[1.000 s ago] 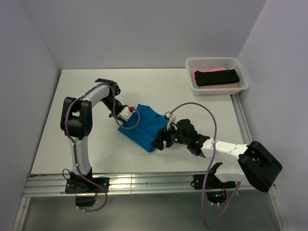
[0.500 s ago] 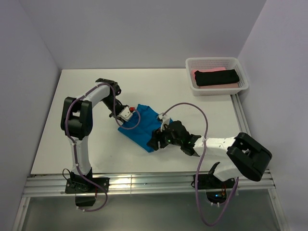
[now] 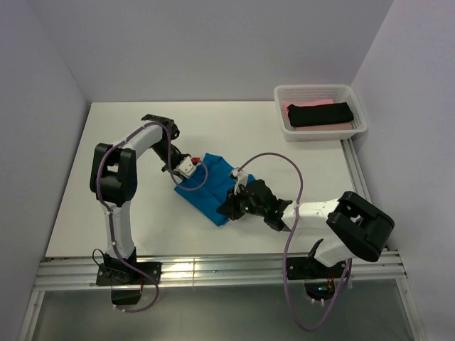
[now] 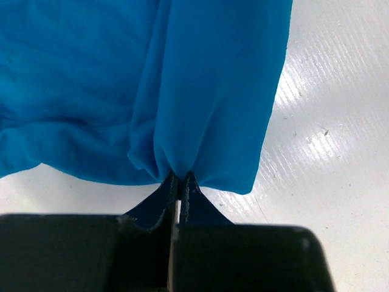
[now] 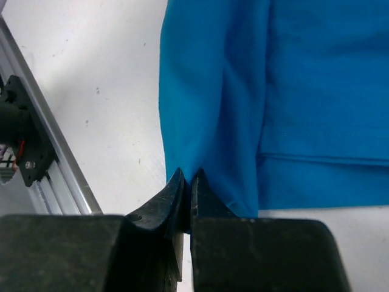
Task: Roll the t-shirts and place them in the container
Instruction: Roll the tshirt
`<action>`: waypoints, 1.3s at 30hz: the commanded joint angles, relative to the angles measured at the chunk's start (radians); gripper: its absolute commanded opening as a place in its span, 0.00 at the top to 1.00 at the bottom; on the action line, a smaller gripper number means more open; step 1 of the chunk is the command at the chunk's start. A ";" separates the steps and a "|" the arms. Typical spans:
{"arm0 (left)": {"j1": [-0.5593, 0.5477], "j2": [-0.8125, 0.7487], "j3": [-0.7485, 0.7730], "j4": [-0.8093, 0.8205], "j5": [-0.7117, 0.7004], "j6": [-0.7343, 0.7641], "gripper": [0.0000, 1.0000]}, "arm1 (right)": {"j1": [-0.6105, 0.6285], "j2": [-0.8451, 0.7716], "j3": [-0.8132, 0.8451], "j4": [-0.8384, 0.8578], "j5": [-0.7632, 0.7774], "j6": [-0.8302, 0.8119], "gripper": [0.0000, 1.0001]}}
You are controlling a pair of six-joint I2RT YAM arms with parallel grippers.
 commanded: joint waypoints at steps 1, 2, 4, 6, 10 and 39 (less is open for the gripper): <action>-0.005 -0.044 0.029 -0.047 -0.008 0.008 1.00 | 0.009 0.022 0.032 0.064 -0.045 0.025 1.00; -0.005 -0.049 0.025 -0.047 -0.011 0.009 1.00 | 0.008 0.028 0.039 0.066 -0.079 0.036 1.00; -0.004 -0.065 0.003 -0.047 -0.025 0.014 1.00 | 0.009 0.050 0.047 0.083 -0.112 0.045 1.00; -0.004 -0.075 -0.023 -0.047 -0.043 0.019 1.00 | 0.009 0.073 0.052 0.098 -0.146 0.060 1.00; 0.003 -0.124 -0.081 -0.047 -0.065 0.034 1.00 | 0.017 0.097 0.046 0.159 -0.177 0.089 1.00; 0.029 -0.339 -0.232 -0.049 -0.122 0.033 1.00 | 0.138 -0.008 -0.014 0.167 -0.077 0.244 1.00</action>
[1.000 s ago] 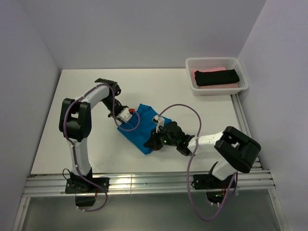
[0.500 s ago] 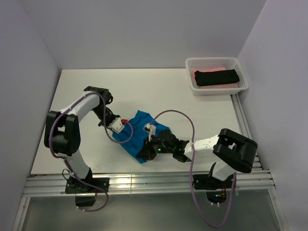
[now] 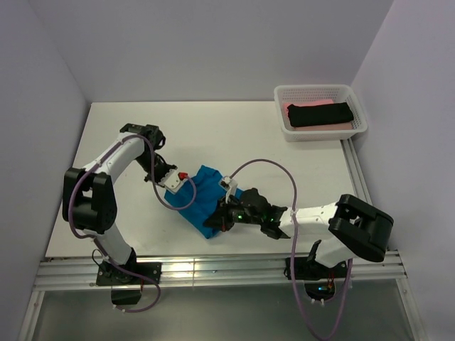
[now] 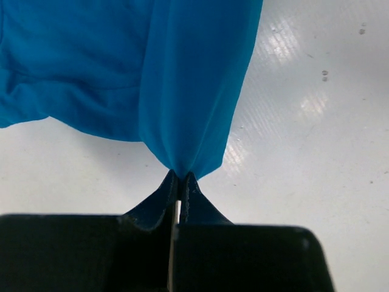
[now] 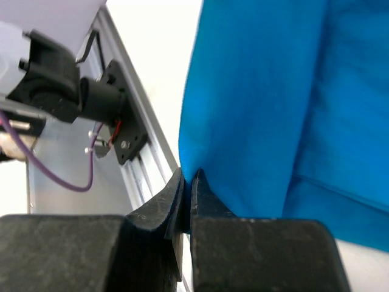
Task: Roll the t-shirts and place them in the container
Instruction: Roll the tshirt
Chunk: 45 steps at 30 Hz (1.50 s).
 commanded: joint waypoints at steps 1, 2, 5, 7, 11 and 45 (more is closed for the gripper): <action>-0.011 0.033 0.058 -0.042 0.017 0.030 1.00 | -0.030 0.005 -0.039 0.086 -0.005 0.062 1.00; -0.015 0.037 0.069 -0.042 0.020 0.029 1.00 | -0.035 0.011 -0.046 0.103 -0.010 0.071 1.00; -0.022 0.053 0.090 -0.042 0.035 0.030 1.00 | -0.055 0.026 -0.083 0.171 -0.011 0.107 1.00; -0.028 0.071 0.113 -0.042 0.040 0.029 1.00 | -0.066 0.039 -0.102 0.191 -0.005 0.122 1.00; -0.039 0.115 0.161 -0.042 0.045 0.007 1.00 | -0.092 0.063 -0.109 0.206 -0.007 0.139 1.00; 0.082 -0.029 -0.026 -0.042 -0.057 0.062 1.00 | 0.101 0.234 0.039 0.275 0.050 0.208 1.00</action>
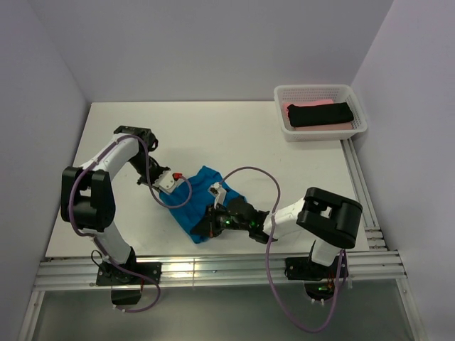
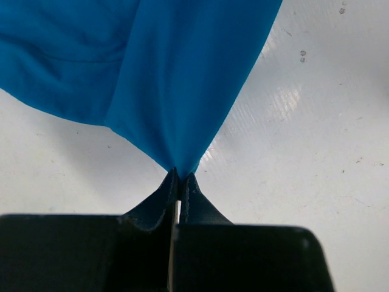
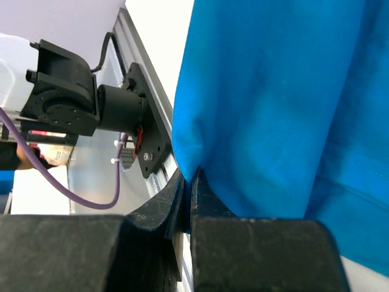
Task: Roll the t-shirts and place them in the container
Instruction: Roll the tshirt
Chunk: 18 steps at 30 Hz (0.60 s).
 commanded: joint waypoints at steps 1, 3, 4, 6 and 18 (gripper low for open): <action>0.013 -0.043 0.012 -0.029 -0.010 0.068 1.00 | 0.016 -0.019 -0.004 0.042 0.025 0.010 1.00; 0.013 -0.037 0.022 -0.029 0.002 0.071 0.99 | 0.015 -0.030 -0.002 0.020 0.039 0.007 1.00; 0.013 -0.035 0.031 -0.029 0.005 0.074 1.00 | 0.015 -0.036 -0.004 0.015 0.050 0.007 1.00; 0.011 -0.021 0.043 -0.029 0.008 0.074 1.00 | 0.013 -0.041 -0.013 0.015 0.059 0.012 1.00; -0.024 0.019 0.100 -0.029 0.030 0.062 1.00 | -0.028 0.005 -0.134 0.254 0.062 0.111 1.00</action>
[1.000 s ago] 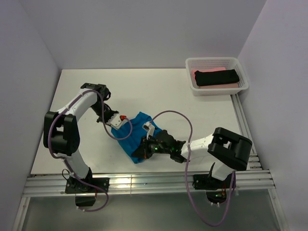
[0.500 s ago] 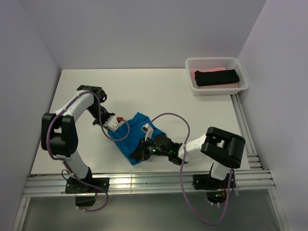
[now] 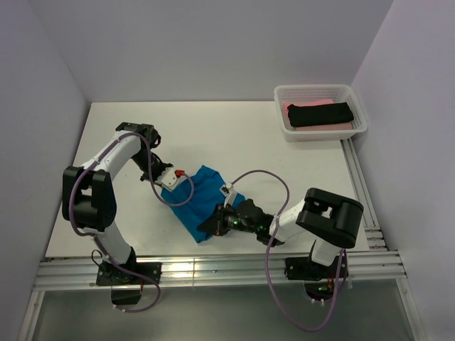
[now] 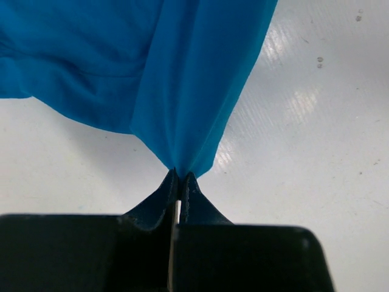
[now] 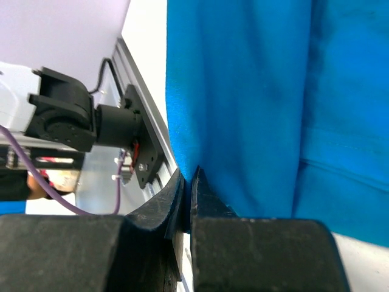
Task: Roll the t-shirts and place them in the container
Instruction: Roll the tshirt
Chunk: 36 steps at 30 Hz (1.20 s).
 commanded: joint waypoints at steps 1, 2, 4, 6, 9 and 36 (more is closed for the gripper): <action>-0.011 0.018 0.060 -0.024 0.008 0.061 1.00 | -0.015 0.017 -0.041 0.147 -0.016 0.049 0.99; -0.012 0.027 0.066 -0.024 0.014 0.061 1.00 | -0.026 0.022 -0.053 0.161 -0.016 0.061 0.99; -0.018 0.039 0.086 -0.024 0.020 0.054 1.00 | -0.034 0.030 -0.067 0.202 -0.012 0.075 0.98; -0.022 0.056 0.103 -0.024 0.033 0.047 1.00 | -0.049 0.034 -0.075 0.216 -0.018 0.084 0.98; -0.032 0.090 0.135 -0.024 0.043 0.042 1.00 | -0.063 0.028 -0.081 0.194 -0.007 0.081 0.96; -0.143 0.423 0.447 -0.020 0.102 -0.196 0.98 | -0.112 -0.030 -0.067 -0.205 0.177 0.083 1.00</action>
